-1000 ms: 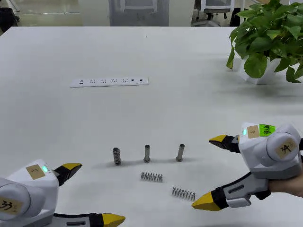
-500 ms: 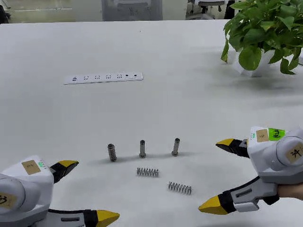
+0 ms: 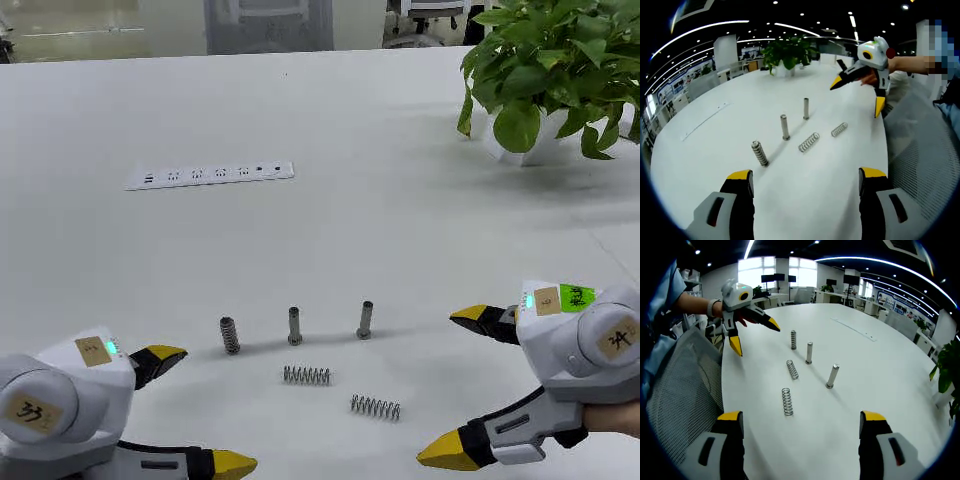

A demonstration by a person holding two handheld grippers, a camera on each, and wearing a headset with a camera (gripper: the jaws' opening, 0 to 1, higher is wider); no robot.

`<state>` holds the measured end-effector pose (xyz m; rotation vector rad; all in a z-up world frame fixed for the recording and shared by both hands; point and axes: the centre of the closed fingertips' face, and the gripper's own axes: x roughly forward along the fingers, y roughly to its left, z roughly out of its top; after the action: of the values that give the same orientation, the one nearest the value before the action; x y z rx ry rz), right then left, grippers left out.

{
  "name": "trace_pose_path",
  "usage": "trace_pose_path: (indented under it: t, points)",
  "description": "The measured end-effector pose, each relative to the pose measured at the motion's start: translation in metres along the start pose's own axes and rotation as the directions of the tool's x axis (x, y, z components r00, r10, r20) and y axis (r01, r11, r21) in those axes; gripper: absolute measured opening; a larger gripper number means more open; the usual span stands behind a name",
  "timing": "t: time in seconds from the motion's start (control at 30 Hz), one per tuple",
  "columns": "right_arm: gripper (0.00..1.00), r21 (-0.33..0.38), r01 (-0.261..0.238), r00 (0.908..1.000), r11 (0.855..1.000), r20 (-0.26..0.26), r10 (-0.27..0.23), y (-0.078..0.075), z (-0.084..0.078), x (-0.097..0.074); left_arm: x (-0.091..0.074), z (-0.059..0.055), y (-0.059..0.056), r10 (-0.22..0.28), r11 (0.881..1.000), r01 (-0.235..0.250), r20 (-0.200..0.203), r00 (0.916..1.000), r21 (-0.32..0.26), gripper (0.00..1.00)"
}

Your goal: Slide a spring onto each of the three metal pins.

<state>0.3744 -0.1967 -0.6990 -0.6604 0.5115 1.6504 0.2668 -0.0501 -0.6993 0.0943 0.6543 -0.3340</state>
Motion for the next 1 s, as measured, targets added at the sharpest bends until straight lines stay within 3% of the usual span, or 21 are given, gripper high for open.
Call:
trace_pose_path:
  t: [0.17, 0.33, 0.5, 0.87, 1.0]
  points:
    - [0.97, 0.005, 0.005, 1.0000, 1.000, 0.002, -0.005, 0.002, -0.001, -0.002, 0.018, 0.016, -0.008, -0.049, 0.998, 0.049, 0.000, 0.9988, 0.041, 0.82]
    - [0.96, 0.011, 0.010, 1.0000, 1.000, -0.001, -0.010, 0.003, -0.004, -0.006, 0.035, 0.024, -0.018, -0.097, 0.990, 0.100, -0.027, 0.9949, 0.101, 0.70]
    - [0.96, 0.028, 0.016, 0.9998, 0.999, 0.006, -0.016, 0.005, -0.006, -0.009, 0.050, 0.022, -0.021, -0.123, 0.983, 0.132, -0.076, 0.9895, 0.127, 0.61]
    - [0.95, 0.065, 0.023, 0.9997, 0.998, 0.011, -0.024, 0.007, -0.019, -0.013, 0.072, 0.011, -0.013, -0.105, 0.976, 0.140, -0.204, 0.9733, 0.164, 0.43]
    - [0.94, 0.075, 0.028, 0.9994, 0.997, 0.016, -0.029, 0.007, -0.022, -0.015, 0.077, 0.011, -0.002, -0.100, 0.975, 0.139, -0.220, 0.9703, 0.171, 0.37]
